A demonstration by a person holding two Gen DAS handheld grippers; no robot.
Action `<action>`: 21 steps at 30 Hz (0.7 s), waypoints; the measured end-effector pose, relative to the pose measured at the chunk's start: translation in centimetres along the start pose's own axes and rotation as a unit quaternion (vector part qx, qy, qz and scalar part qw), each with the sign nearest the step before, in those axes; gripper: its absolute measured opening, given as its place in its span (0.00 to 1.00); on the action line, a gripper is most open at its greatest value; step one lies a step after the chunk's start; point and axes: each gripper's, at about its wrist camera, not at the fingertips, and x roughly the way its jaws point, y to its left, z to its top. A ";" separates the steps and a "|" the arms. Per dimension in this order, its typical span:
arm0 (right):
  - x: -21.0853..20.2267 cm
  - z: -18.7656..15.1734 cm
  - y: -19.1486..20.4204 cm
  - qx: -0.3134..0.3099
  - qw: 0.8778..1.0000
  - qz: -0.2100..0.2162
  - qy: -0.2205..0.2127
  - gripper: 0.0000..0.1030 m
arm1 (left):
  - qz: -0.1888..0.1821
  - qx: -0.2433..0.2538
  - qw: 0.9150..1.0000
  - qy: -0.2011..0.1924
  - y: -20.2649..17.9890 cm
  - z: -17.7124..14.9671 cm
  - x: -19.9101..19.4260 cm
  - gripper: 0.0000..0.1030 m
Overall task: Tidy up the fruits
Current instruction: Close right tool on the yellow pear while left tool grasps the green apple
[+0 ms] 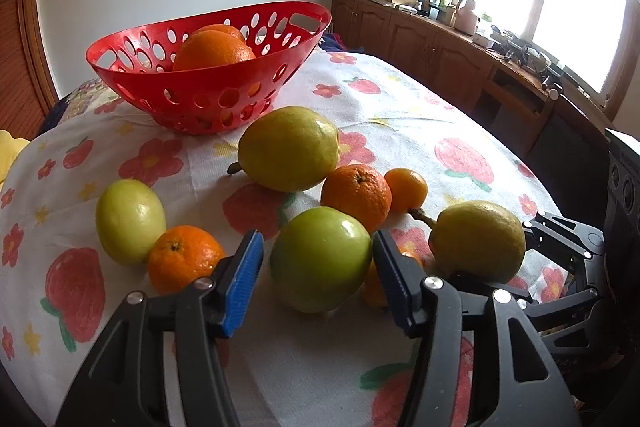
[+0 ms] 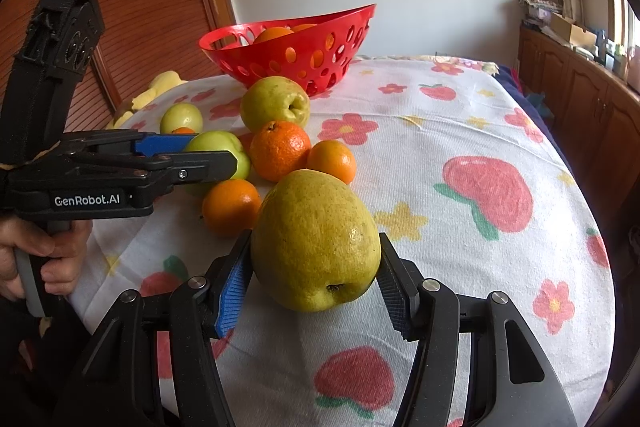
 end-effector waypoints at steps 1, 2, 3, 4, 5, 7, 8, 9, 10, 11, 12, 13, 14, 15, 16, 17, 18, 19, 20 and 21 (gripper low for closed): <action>0.0 0.0 0.0 0.000 1.000 0.000 0.000 0.58 | 0.003 0.002 1.000 0.000 0.0 0.0 0.0 0.58; 0.0 0.0 0.0 0.001 1.000 0.000 0.000 0.58 | 0.005 0.002 1.000 0.000 -0.1 0.0 0.0 0.58; 0.0 0.0 0.0 0.001 1.000 0.000 0.000 0.58 | 0.004 0.002 1.000 0.001 0.0 0.0 0.1 0.58; 0.0 0.0 0.0 0.001 1.000 -0.001 0.000 0.58 | 0.002 0.002 1.000 0.001 0.1 0.0 0.0 0.58; 0.0 0.0 0.0 0.000 1.000 -0.001 0.000 0.58 | 0.000 0.002 1.000 0.001 0.1 0.0 0.0 0.57; -0.1 0.0 -0.1 0.000 1.000 0.000 0.000 0.58 | -0.012 0.005 1.000 0.001 0.1 -0.1 0.0 0.51; 0.0 0.0 0.0 0.000 1.000 0.000 0.000 0.58 | -0.012 0.006 1.000 0.001 0.1 -0.1 -0.1 0.51; 0.0 0.0 0.0 0.000 1.000 0.000 0.000 0.58 | -0.012 0.008 1.000 0.000 0.1 -0.2 -0.2 0.50; 0.0 0.0 -0.1 0.000 1.000 0.001 0.000 0.58 | -0.011 0.008 1.000 0.000 0.1 -0.3 -0.3 0.50; 0.0 0.0 -0.1 0.000 1.000 0.001 0.001 0.58 | -0.010 0.009 1.000 -0.001 0.1 -0.3 -0.4 0.50; 0.0 0.0 -0.1 0.001 1.000 0.001 0.001 0.58 | -0.007 0.008 1.000 -0.001 0.1 -0.4 -0.6 0.50; 0.0 -0.1 -0.1 0.001 1.000 0.002 0.001 0.58 | -0.006 0.008 1.000 -0.002 0.1 -0.5 -0.6 0.50; 0.0 -0.1 -0.1 0.001 1.000 0.002 0.001 0.58 | -0.006 0.008 1.000 -0.002 0.1 -0.6 -0.7 0.51; 0.0 -0.1 -0.1 0.002 1.000 0.002 0.001 0.58 | -0.006 0.008 1.000 -0.003 0.1 -0.7 -0.7 0.51; 0.0 -0.1 -0.1 0.002 1.000 0.002 0.001 0.58 | -0.007 0.007 1.000 -0.003 0.2 -0.7 -0.7 0.51; 0.0 -0.1 -0.1 0.003 1.000 0.002 0.002 0.58 | -0.007 0.006 1.000 -0.003 0.2 -0.7 -0.8 0.52; 0.0 -0.1 -0.1 0.003 1.000 0.002 0.002 0.58 | -0.011 0.004 1.000 -0.001 0.3 -0.8 -0.8 0.52; 0.0 -0.1 -0.1 0.002 1.000 0.002 0.002 0.58 | -0.015 0.002 1.000 -0.001 0.4 -0.8 -0.9 0.52; 0.0 -0.1 -0.1 0.002 1.000 0.002 0.002 0.58 | -0.017 0.002 1.000 -0.002 0.5 -0.8 -0.9 0.51; 0.0 0.0 -0.1 0.002 1.000 0.002 0.002 0.58 | -0.019 0.003 1.000 -0.004 0.5 -0.9 -1.0 0.51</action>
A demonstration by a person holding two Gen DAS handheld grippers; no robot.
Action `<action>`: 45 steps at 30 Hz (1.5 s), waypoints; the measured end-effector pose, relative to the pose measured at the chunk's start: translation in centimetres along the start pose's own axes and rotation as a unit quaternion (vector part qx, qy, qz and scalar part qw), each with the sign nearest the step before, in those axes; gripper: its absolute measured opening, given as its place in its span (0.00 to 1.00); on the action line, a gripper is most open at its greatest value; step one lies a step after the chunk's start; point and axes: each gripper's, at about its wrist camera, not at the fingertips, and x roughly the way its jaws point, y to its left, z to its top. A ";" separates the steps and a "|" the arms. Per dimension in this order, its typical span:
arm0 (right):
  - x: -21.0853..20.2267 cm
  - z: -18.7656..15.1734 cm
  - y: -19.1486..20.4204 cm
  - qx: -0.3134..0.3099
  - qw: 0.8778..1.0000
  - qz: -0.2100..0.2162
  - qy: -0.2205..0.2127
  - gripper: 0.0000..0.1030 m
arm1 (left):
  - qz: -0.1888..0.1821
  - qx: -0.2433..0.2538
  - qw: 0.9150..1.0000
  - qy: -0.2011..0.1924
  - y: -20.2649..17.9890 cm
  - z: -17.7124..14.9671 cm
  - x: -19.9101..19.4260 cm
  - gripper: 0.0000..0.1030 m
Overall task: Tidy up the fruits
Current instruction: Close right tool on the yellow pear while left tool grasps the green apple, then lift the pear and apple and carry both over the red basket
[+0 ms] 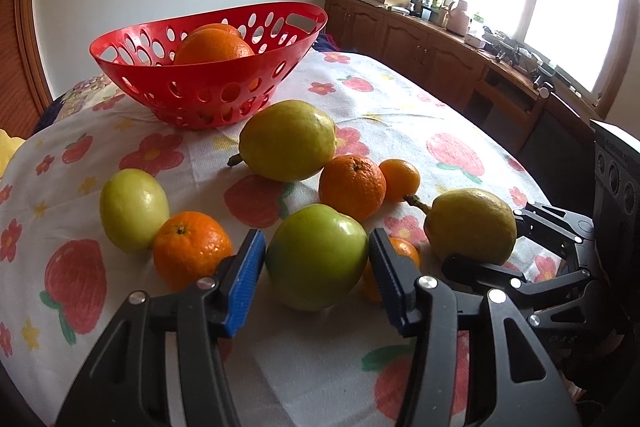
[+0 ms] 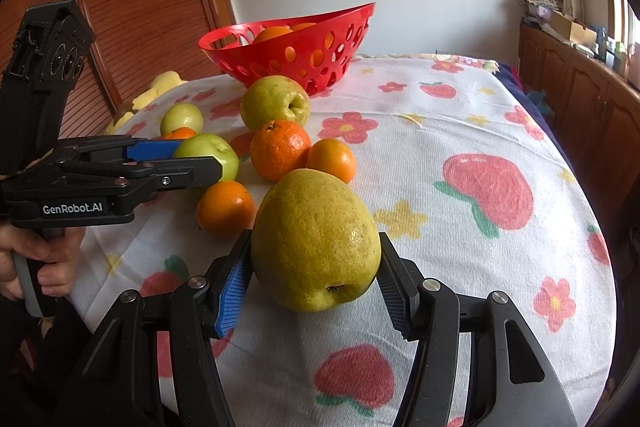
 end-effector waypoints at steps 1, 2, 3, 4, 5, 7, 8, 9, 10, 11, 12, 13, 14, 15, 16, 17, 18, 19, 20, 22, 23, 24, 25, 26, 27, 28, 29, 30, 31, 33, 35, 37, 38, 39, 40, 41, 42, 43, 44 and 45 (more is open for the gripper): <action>0.0 0.0 0.0 -0.001 1.000 0.000 0.000 0.58 | 0.000 0.002 1.000 -0.002 0.0 -0.1 -0.1 0.51; 0.0 0.0 0.0 -0.001 1.000 0.000 0.000 0.58 | 0.000 0.003 1.000 -0.003 0.0 -0.1 -0.1 0.50; 0.0 0.0 0.0 -0.001 1.000 0.000 -0.001 0.58 | 0.001 0.004 1.000 -0.004 -0.1 -0.2 -0.2 0.50; -0.1 -0.1 0.1 -0.002 1.000 0.000 -0.001 0.58 | 0.003 0.005 1.000 -0.005 -0.2 -0.3 -0.3 0.50; -0.1 -0.1 0.1 -0.004 1.000 0.000 -0.001 0.58 | 0.011 0.008 1.000 -0.007 -0.2 -0.4 -0.4 0.49; -0.1 -0.1 0.2 -0.008 1.000 -0.003 -0.002 0.58 | 0.027 0.016 0.999 -0.012 -0.3 -0.5 -0.5 0.49; -0.1 -0.1 0.2 -0.008 1.000 -0.004 -0.002 0.58 | 0.027 0.015 0.999 -0.014 -0.3 -0.6 -0.6 0.49; -0.2 -0.1 0.2 -0.008 1.000 -0.004 -0.002 0.58 | 0.025 0.012 0.999 -0.017 -0.1 -0.6 -0.7 0.49; -0.2 -0.1 0.2 -0.009 1.000 -0.005 -0.002 0.57 | 0.023 0.007 1.000 -0.019 0.1 -0.6 -0.9 0.49; -0.2 -0.1 0.1 -0.009 1.000 -0.007 -0.003 0.57 | 0.022 0.005 1.000 -0.022 0.2 -0.5 -1.1 0.49; -0.2 0.0 0.1 -0.008 1.000 -0.008 -0.002 0.57 | 0.022 0.004 0.999 -0.025 0.3 -0.4 -1.3 0.49; -0.2 0.0 -0.1 -0.006 1.000 -0.007 -0.002 0.57 | 0.022 0.003 0.999 -0.027 0.3 -0.3 -1.4 0.49; -0.3 0.0 -0.1 -0.006 1.000 -0.008 -0.002 0.57 | 0.022 0.003 0.999 -0.031 0.3 -0.1 -1.7 0.49; -0.4 0.0 -0.1 -0.005 1.000 -0.009 -0.002 0.57 | 0.021 0.004 0.999 -0.034 0.3 0.0 -2.0 0.49; -0.5 0.1 -0.3 -0.004 1.000 -0.011 -0.003 0.57 | 0.020 0.004 0.999 -0.038 0.2 0.1 -2.3 0.49; -0.6 0.1 -0.4 -0.002 1.000 -0.011 -0.003 0.57 | 0.019 0.005 0.999 -0.040 0.1 0.2 -2.5 0.49; -0.7 0.2 -0.6 0.001 1.000 -0.010 -0.004 0.57 | 0.018 0.005 0.999 -0.044 0.0 0.4 -2.8 0.49; -0.9 0.2 -0.7 0.004 1.000 -0.011 -0.006 0.57 | 0.017 0.005 0.999 -0.047 -0.1 0.5 -3.1 0.49; -1.1 0.3 -0.8 0.006 1.000 -0.011 -0.008 0.57 | 0.016 0.006 0.999 -0.050 -0.2 0.6 -3.4 0.49; -1.4 0.6 -1.0 0.006 1.000 -0.014 -0.011 0.58 | 0.015 0.008 0.998 -0.054 -0.5 0.8 -3.9 0.49; -1.6 0.7 -1.1 0.007 1.000 -0.014 -0.011 0.57 | 0.015 0.008 0.998 -0.056 -0.6 0.9 -4.1 0.49; -1.7 0.8 -1.1 0.008 1.000 -0.014 -0.012 0.57 | 0.014 0.010 0.998 -0.058 -0.7 1.0 -4.3 0.49; -1.9 0.9 -1.2 0.010 1.000 -0.013 -0.012 0.57 | 0.014 0.010 0.998 -0.060 -0.8 1.1 -4.5 0.49; -1.9 1.0 -1.3 0.013 1.000 -0.009 -0.011 0.58 | 0.014 0.009 0.998 -0.061 -0.8 1.2 -4.6 0.49; -2.0 1.1 -1.3 0.016 1.000 -0.006 -0.010 0.58 | 0.014 0.007 0.998 -0.062 -0.8 1.3 -4.8 0.49; -2.2 1.3 -1.3 0.017 1.000 -0.003 -0.012 0.57 | 0.013 0.007 0.998 -0.063 -0.8 1.5 -4.9 0.49; -2.3 1.4 -1.3 0.015 1.000 -0.004 -0.013 0.57 | 0.012 0.006 0.998 -0.065 -0.8 1.6 -5.1 0.49; -2.4 1.6 -1.2 0.013 1.000 -0.004 -0.014 0.58 | 0.012 0.007 0.998 -0.066 -0.8 1.7 -5.3 0.49; -2.5 1.8 -1.1 0.012 1.000 -0.004 -0.015 0.58 | 0.013 0.007 0.998 -0.067 -0.9 1.7 -5.4 0.49; -2.7 2.2 -1.0 0.008 1.000 -0.001 -0.017 0.58 | 0.012 0.008 0.998 -0.069 -0.8 2.0 -5.6 0.49; -2.9 2.7 -0.8 0.003 1.000 -0.001 -0.020 0.58 | 0.011 0.011 0.998 -0.068 -0.7 2.2 -5.8 0.49; -3.2 3.3 -0.5 -0.004 1.000 0.000 -0.023 0.58 | 0.013 0.017 0.997 -0.072 -0.7 2.6 -6.2 0.49; -3.3 3.7 -0.4 -0.007 1.000 0.001 -0.027 0.58 | 0.013 0.019 0.997 -0.074 -0.7 2.7 -6.3 0.49; -3.4 3.9 -0.4 -0.009 1.000 0.003 -0.029 0.58 | 0.013 0.023 0.997 -0.077 -0.7 2.9 -6.5 0.49; -3.4 4.3 -0.3 -0.012 0.999 0.006 -0.032 0.57 | 0.013 0.025 0.996 -0.080 -0.7 3.1 -6.8 0.49; -3.4 4.6 -0.3 -0.013 0.999 0.007 -0.033 0.58 | 0.013 0.026 0.996 -0.082 -0.7 3.2 -6.9 0.49; -3.4 4.9 -0.3 -0.015 0.999 0.009 -0.034 0.58 | 0.013 0.026 0.996 -0.084 -0.5 3.4 -7.1 0.49; -3.3 5.4 -0.2 -0.017 0.999 0.012 -0.035 0.58 | 0.013 0.026 0.996 -0.087 -0.4 3.6 -7.2 0.49; -3.2 5.7 -0.3 -0.018 0.999 0.015 -0.035 0.58 | 0.012 0.024 0.995 -0.091 -0.2 3.9 -7.4 0.49; -3.2 6.1 -0.3 -0.017 0.999 0.019 -0.036 0.58 | 0.012 0.024 0.995 -0.094 0.0 4.1 -7.5 0.49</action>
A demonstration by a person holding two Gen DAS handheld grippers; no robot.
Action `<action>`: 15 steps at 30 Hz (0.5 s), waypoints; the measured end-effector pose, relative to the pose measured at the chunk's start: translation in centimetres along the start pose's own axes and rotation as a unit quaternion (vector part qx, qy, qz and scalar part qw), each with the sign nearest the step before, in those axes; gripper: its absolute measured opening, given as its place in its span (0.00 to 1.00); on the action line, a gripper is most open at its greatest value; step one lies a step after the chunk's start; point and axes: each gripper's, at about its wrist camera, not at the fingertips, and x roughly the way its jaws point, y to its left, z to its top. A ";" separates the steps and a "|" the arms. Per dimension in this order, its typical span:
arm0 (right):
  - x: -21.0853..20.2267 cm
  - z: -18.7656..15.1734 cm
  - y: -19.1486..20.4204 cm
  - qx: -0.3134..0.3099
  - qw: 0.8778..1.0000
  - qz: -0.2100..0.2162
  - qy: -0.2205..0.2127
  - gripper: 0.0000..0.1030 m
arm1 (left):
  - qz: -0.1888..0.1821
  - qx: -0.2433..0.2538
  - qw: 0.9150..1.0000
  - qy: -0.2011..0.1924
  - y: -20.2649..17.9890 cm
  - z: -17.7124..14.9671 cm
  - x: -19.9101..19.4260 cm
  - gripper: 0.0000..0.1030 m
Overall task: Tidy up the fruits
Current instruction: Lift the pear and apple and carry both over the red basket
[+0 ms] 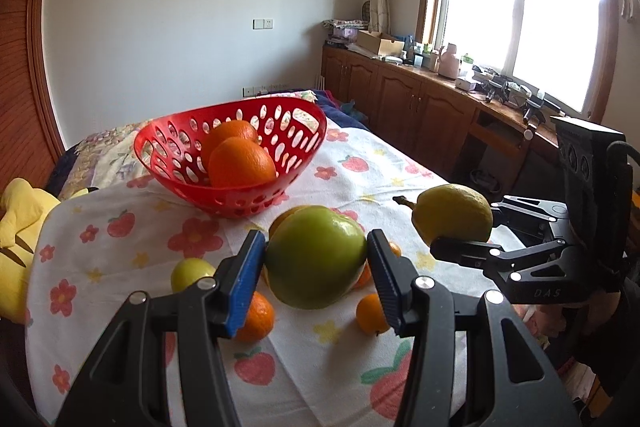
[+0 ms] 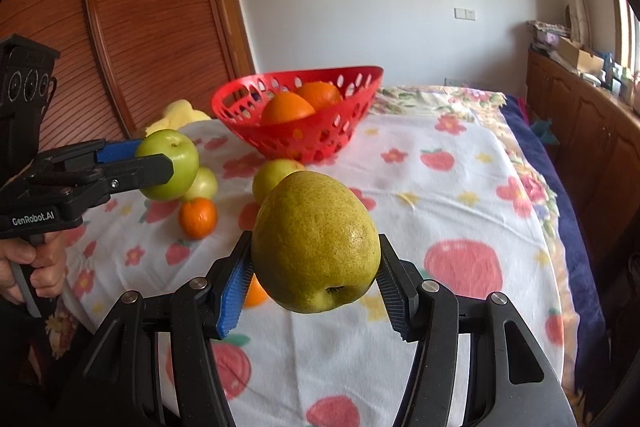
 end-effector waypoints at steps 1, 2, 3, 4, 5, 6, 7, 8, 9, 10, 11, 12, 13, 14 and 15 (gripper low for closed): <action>0.1 0.5 0.0 0.000 1.000 0.005 -0.002 0.58 | 0.000 -0.001 1.000 -0.002 0.2 0.3 0.0 0.49; 0.1 0.8 0.0 -0.002 1.000 0.007 -0.003 0.58 | 0.000 -0.002 1.000 -0.005 0.4 0.5 -0.1 0.49; 0.2 1.2 0.1 -0.004 1.000 0.007 -0.004 0.58 | 0.000 -0.002 1.000 -0.006 0.6 0.8 0.0 0.49; 0.3 1.7 0.1 -0.008 1.000 0.008 -0.005 0.58 | -0.001 0.000 1.000 -0.006 0.8 1.0 0.1 0.49; 0.4 2.1 0.1 -0.010 1.000 0.009 -0.006 0.58 | 0.000 0.001 1.000 -0.004 1.1 1.3 0.3 0.49; 0.5 2.4 0.1 -0.012 1.000 0.010 -0.007 0.58 | 0.002 0.002 1.000 -0.004 1.3 1.5 0.4 0.49; 0.7 3.0 0.1 -0.014 1.000 0.011 -0.008 0.58 | 0.003 0.004 1.000 -0.006 1.6 1.8 0.5 0.49; 0.9 3.4 0.2 -0.016 1.000 0.012 -0.008 0.58 | 0.003 0.005 1.000 -0.006 1.6 2.0 0.6 0.49; 1.0 3.8 0.2 -0.018 1.000 0.013 -0.009 0.58 | 0.003 0.005 1.000 -0.007 1.9 2.4 0.7 0.49; 1.2 4.3 0.2 -0.021 1.000 0.014 -0.009 0.58 | 0.003 0.005 1.000 -0.008 2.1 2.6 0.7 0.49; 1.5 4.8 0.2 -0.024 1.000 0.014 -0.009 0.58 | 0.004 0.005 1.000 -0.009 2.5 2.9 0.8 0.49; 1.6 5.2 0.2 -0.026 1.000 0.015 -0.009 0.58 | 0.004 0.005 1.000 -0.010 2.7 3.2 0.8 0.49; 2.0 5.8 0.2 -0.029 0.999 0.016 -0.009 0.58 | 0.006 0.005 1.000 -0.011 3.1 3.6 0.9 0.49; 2.2 6.3 0.3 -0.031 0.999 0.016 -0.009 0.58 | 0.006 0.004 1.000 -0.012 3.4 3.8 1.1 0.49; 2.4 6.7 0.2 -0.033 0.999 0.017 -0.010 0.58 | 0.008 0.003 1.000 -0.012 3.8 4.2 1.2 0.49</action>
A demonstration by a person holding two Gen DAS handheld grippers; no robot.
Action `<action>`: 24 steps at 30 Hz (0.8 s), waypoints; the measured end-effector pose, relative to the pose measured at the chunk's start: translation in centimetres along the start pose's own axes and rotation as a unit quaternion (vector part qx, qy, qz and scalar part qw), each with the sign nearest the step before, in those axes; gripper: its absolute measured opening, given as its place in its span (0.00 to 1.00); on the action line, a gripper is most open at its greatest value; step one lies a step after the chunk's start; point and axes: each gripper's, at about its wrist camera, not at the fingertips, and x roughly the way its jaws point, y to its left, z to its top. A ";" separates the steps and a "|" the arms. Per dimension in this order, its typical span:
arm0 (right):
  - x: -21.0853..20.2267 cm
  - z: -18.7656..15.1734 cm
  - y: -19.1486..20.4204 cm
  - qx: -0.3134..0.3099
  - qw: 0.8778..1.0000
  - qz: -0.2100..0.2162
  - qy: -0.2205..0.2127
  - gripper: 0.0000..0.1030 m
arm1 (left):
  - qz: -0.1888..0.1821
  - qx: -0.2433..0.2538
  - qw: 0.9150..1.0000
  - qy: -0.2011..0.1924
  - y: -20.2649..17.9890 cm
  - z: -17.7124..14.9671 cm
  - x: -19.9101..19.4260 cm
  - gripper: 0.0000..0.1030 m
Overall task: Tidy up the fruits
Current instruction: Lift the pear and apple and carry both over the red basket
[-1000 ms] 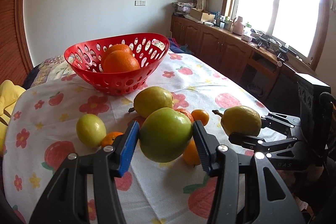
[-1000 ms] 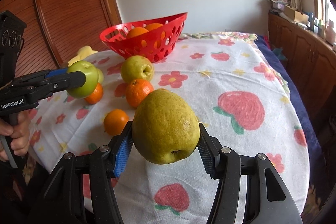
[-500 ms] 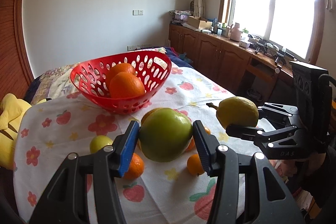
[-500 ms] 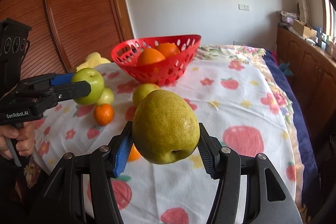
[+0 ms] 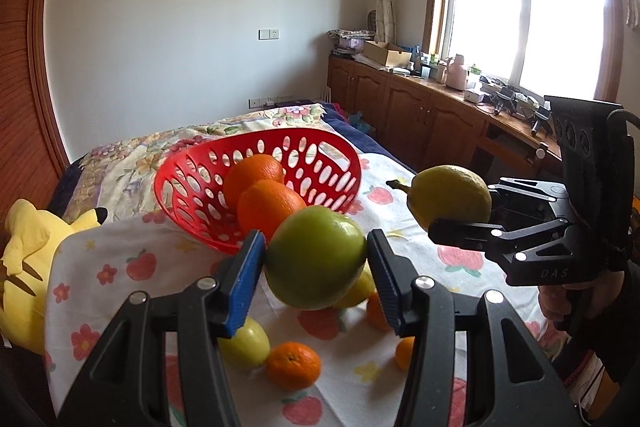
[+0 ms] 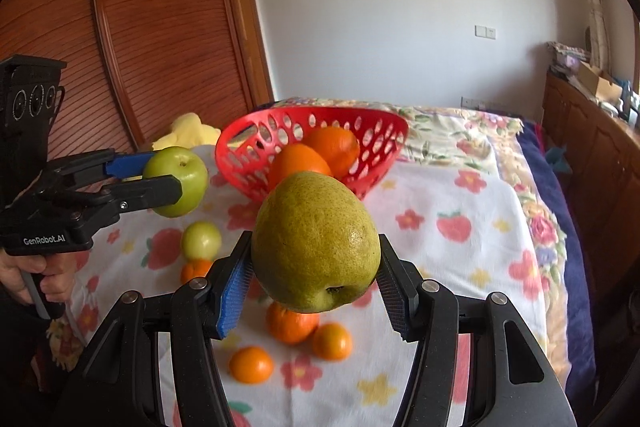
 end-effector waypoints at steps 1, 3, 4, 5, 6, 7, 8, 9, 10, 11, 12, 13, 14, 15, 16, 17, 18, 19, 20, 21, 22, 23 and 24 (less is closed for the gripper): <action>0.4 0.6 -0.1 -0.002 1.000 0.001 0.000 0.58 | 0.002 -0.001 1.000 0.000 0.3 0.3 0.2 0.49; 1.0 1.4 -0.3 -0.004 1.000 0.002 0.000 0.58 | 0.006 -0.003 1.000 0.000 1.0 0.9 0.6 0.49; 1.4 1.9 -0.4 -0.005 1.000 0.002 0.000 0.58 | 0.008 -0.004 1.000 0.001 1.3 1.2 0.9 0.49; 1.9 2.4 -0.5 -0.008 1.000 0.001 0.001 0.58 | 0.010 -0.004 1.000 0.001 1.6 1.3 1.0 0.49; 2.3 2.8 -0.7 -0.011 1.000 0.001 0.002 0.58 | 0.012 -0.005 1.000 0.001 1.9 1.6 1.3 0.49; 2.6 3.2 -0.8 -0.012 1.000 0.001 0.003 0.58 | 0.013 -0.006 1.000 0.000 2.2 1.9 1.5 0.49; 3.1 3.6 -1.0 -0.014 1.000 0.000 0.004 0.58 | 0.014 -0.007 1.000 0.000 2.4 2.1 1.7 0.49; 3.5 4.0 -1.1 -0.016 1.000 0.001 0.005 0.58 | 0.015 -0.008 1.000 0.001 2.7 2.3 2.0 0.49; 4.1 4.5 -1.3 -0.018 1.000 0.001 0.006 0.58 | 0.017 -0.009 1.000 0.002 3.1 2.4 2.4 0.49; 4.5 4.7 -1.5 -0.020 1.000 0.001 0.007 0.58 | 0.018 -0.010 1.000 0.003 3.3 2.6 2.7 0.49; 5.0 5.0 -1.7 -0.022 1.000 0.000 0.009 0.58 | 0.019 -0.012 1.000 0.004 3.5 2.8 2.9 0.49; 5.6 5.3 -1.8 -0.025 1.000 -0.001 0.011 0.58 | 0.020 -0.013 1.000 0.006 3.7 2.8 3.1 0.49; 6.1 5.6 -1.8 -0.028 1.000 -0.002 0.013 0.58 | 0.021 -0.015 1.000 0.007 3.9 2.9 3.4 0.49; 6.6 5.9 -1.9 -0.030 0.999 -0.002 0.015 0.58 | 0.023 -0.015 1.000 0.009 4.1 3.0 3.6 0.49; 7.2 6.1 -1.9 -0.031 0.999 -0.001 0.017 0.58 | 0.025 -0.015 1.000 0.010 4.3 3.0 3.7 0.49; 7.7 6.3 -2.0 -0.032 0.999 0.002 0.020 0.58 | 0.026 -0.016 0.999 0.010 4.5 3.1 3.9 0.49; 8.2 6.5 -1.9 -0.034 0.999 0.004 0.022 0.58 | 0.028 -0.017 0.999 0.010 4.8 3.2 4.0 0.49; 8.6 6.6 -1.8 -0.037 0.999 0.004 0.024 0.58 | 0.030 -0.017 0.999 0.010 5.0 3.3 4.2 0.49; 9.0 6.8 -1.8 -0.039 0.999 0.004 0.026 0.58 | 0.033 -0.018 0.999 0.010 5.1 3.3 4.2 0.49; 9.5 6.9 -1.7 -0.043 0.999 0.004 0.029 0.58 | 0.034 -0.019 0.999 0.010 5.3 3.3 4.4 0.49; 9.9 7.0 -1.6 -0.047 0.998 0.004 0.032 0.58 | 0.036 -0.019 0.999 0.011 5.4 3.4 4.5 0.49; 10.3 6.9 -1.5 -0.051 0.998 0.003 0.035 0.58 | 0.037 -0.019 0.999 0.011 5.7 3.6 4.6 0.49; 10.6 6.9 -1.3 -0.055 0.998 0.001 0.039 0.58 | 0.038 -0.019 0.999 0.011 5.8 3.6 4.7 0.49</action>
